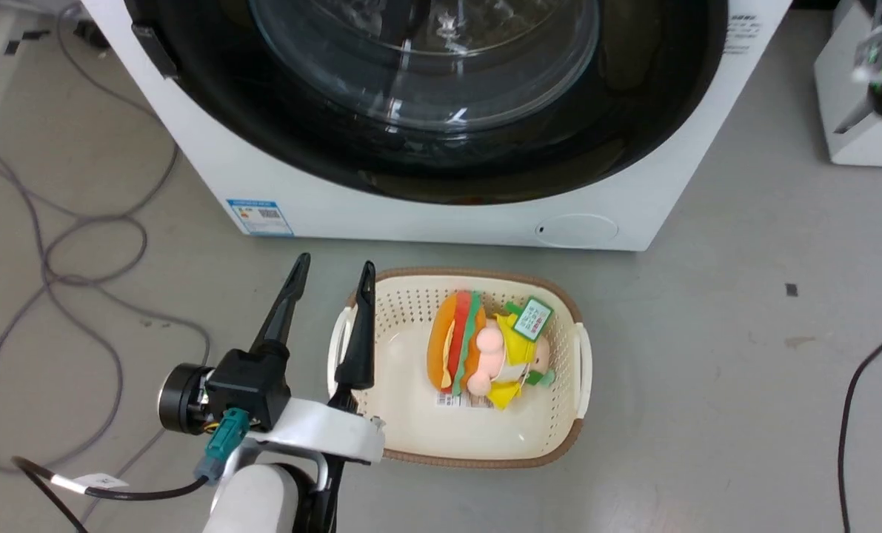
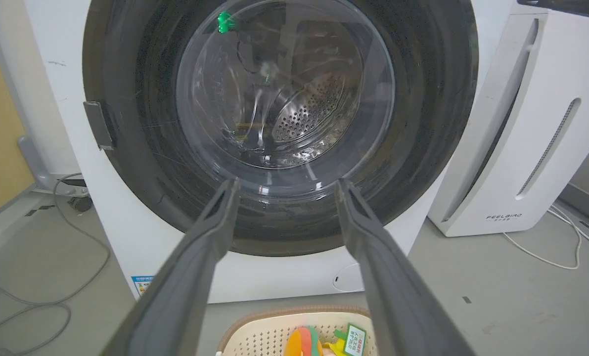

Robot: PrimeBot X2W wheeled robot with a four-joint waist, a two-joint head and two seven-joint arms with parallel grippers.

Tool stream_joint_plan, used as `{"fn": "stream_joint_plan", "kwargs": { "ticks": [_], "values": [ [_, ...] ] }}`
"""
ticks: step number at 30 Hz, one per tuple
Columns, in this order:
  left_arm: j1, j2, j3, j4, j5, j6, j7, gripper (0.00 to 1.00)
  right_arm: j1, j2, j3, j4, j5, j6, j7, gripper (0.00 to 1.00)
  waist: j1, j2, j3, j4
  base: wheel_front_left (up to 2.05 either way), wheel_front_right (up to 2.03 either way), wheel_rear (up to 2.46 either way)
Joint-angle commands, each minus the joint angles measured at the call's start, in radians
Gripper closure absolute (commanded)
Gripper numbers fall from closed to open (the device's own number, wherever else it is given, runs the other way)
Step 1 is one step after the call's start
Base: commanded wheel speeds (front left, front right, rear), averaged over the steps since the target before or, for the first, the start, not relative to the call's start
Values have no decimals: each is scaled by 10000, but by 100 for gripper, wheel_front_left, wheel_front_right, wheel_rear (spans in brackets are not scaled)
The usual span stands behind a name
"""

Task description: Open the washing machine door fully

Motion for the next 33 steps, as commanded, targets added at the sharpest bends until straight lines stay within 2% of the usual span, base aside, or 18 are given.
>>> {"fn": "stream_joint_plan", "kwargs": {
  "ticks": [1, 6, 16, 21, 33],
  "values": [
    [-214, 13, -55, -44, -78, 52, -114, 0, -543, -105, 362, 334, 424, 9, 246, 100, -1, 0, 130, 80, 0, 0, 0],
    [-388, 14, -167, -68, -161, 76, -218, 0, -1450, -167, 1473, 891, 820, 9, 1005, 100, -1, 0, 391, 201, 0, 0, 0],
    [-774, 14, -420, -86, -377, 154, -427, 0, -2796, -189, 3545, 1928, 1893, 10, 1798, 100, -1, 0, 983, 384, 0, 0, 0],
    [-838, 14, -426, -49, -389, 160, -433, 0, -2768, 125, 4041, 1954, 1850, 10, 2255, 100, -1, 0, 1079, 393, 0, 0, 0],
    [-984, 14, -491, -8, -425, 202, -433, 0, -2760, 589, 4634, 1955, 1859, 10, 2334, 100, -1, 0, 1288, 403, 0, 0, 0]
  ]
}}
